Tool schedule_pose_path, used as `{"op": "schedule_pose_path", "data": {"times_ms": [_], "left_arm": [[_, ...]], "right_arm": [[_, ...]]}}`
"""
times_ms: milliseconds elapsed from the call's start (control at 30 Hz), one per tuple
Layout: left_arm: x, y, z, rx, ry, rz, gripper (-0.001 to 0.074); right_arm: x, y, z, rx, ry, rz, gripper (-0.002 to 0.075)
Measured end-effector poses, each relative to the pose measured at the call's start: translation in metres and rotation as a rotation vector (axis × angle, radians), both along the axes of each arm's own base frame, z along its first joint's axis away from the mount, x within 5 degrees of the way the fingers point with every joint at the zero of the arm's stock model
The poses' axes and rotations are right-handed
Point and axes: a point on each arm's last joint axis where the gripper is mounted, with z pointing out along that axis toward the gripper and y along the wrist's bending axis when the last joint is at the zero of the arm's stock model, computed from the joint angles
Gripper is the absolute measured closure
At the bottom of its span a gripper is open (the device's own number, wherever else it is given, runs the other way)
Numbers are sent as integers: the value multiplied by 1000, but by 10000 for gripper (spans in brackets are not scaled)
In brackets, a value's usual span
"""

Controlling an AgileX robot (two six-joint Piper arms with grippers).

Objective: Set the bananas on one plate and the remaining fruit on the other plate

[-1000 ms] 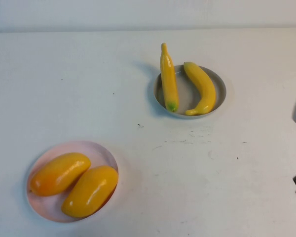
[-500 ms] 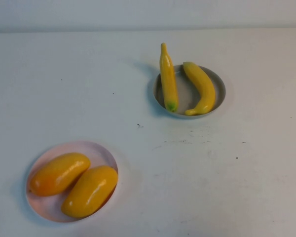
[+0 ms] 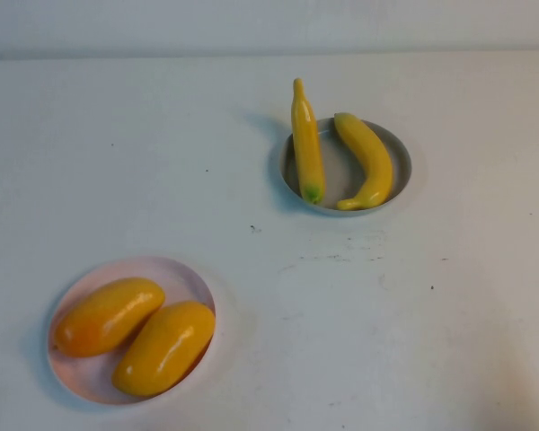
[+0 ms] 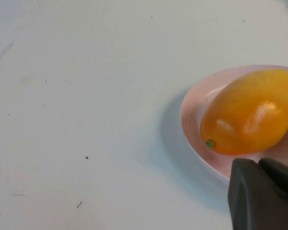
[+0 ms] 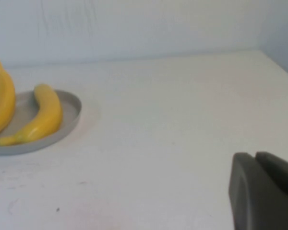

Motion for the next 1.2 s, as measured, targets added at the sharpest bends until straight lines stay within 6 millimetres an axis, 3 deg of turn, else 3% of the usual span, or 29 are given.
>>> {"op": "schedule_pose_path", "data": {"times_ms": [200,533,867,1200], "left_arm": [[0,0,0,0,0,0,739],[0,0,0,0,-1,0,739],[0,0,0,0,-1,0,739],[0,0,0,0,-1,0,739]], "right_arm": [[-13,-1,2,13,-80,-10,741],[-14,-1,-4,49,-22,-14,741],[-17,3,-16,-113,107,62,741],[-17,6,-17,-64,124,81,741]]}}
